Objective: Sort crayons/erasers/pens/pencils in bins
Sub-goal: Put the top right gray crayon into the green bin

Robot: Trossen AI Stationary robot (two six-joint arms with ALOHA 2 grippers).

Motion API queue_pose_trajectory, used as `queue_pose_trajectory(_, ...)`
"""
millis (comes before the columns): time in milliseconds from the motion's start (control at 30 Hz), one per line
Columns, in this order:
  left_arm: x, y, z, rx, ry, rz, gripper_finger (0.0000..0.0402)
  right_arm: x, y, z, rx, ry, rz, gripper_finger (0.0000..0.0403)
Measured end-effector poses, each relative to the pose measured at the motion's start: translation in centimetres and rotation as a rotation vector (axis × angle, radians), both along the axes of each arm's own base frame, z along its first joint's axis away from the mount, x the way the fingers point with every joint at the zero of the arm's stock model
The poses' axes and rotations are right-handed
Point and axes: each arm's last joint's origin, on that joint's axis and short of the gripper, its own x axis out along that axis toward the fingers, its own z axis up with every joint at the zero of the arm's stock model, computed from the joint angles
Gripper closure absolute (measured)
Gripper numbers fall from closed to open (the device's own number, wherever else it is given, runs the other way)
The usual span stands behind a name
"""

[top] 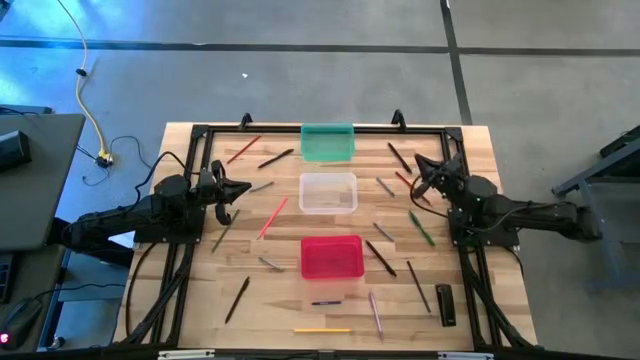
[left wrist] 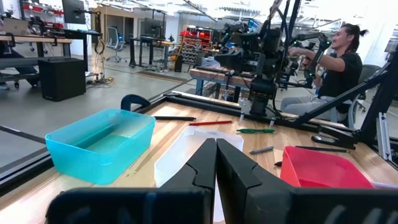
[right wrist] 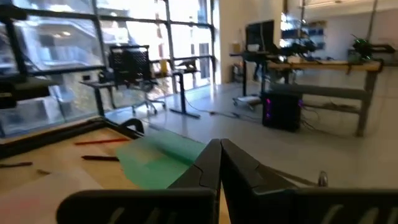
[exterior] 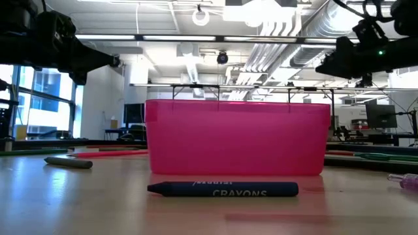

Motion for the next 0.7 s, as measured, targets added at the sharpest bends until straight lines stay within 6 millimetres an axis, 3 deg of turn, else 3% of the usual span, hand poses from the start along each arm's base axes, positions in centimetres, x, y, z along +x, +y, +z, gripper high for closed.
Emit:
queue_pose_trajectory(233,0.0,0.0,0.0,0.000,0.000,0.000,0.0401,1.3,-1.7,1.1,0.157,0.151,-0.094,0.0403)
queue_pose_trajectory(700,0.0,0.0,0.0,0.000,0.000,0.000,0.0401,4.8,-4.5,0.7,0.591,0.503,0.024,0.0403)
